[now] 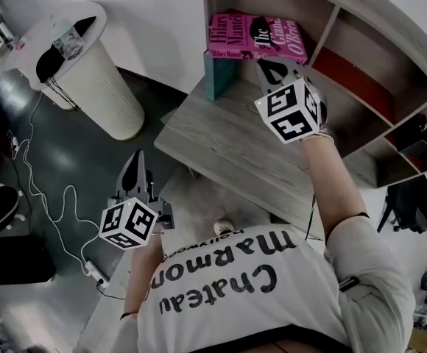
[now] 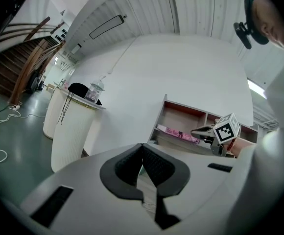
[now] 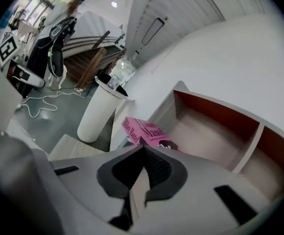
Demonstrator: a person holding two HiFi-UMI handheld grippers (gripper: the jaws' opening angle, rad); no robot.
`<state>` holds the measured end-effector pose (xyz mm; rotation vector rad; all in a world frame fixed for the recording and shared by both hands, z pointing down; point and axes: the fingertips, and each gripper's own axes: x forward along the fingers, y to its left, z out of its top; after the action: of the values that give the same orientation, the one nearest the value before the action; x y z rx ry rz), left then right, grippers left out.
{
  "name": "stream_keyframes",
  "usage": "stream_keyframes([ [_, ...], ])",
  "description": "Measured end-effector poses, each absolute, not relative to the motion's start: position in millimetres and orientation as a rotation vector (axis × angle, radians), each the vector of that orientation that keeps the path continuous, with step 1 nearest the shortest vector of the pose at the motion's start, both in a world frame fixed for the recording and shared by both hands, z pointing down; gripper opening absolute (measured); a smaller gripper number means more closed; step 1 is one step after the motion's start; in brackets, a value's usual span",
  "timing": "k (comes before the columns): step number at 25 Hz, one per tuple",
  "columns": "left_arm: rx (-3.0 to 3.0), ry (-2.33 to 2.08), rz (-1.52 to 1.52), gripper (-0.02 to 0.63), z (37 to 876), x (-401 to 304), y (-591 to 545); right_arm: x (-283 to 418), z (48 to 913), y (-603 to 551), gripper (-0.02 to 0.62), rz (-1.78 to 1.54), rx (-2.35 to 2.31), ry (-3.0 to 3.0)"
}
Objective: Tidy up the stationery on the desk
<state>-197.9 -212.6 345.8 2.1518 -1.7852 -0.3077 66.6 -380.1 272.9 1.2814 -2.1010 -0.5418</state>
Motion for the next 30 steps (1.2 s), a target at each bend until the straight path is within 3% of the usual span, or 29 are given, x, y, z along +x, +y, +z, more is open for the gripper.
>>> stream_keyframes([
  [6, 2.136, -1.800, -0.317, 0.015, 345.4, -204.3, -209.7, 59.6, 270.7, -392.2, 0.016, -0.626, 1.222, -2.023],
  [10, 2.124, -1.809, -0.316, 0.015, 346.6, -207.7, -205.5, 58.7, 274.2, -398.1, 0.096, -0.682, 1.163, -1.949],
  [16, 2.116, -1.811, -0.315, 0.015, 349.1, -210.7, -203.0, 61.5, 280.0, -406.8, 0.145, -0.790, 1.133, -1.810],
  [30, 2.069, -1.823, -0.326, 0.015, 357.3, -227.3, -195.8, 59.6, 295.4, -419.8, 0.190, -0.984, 1.067, -1.507],
])
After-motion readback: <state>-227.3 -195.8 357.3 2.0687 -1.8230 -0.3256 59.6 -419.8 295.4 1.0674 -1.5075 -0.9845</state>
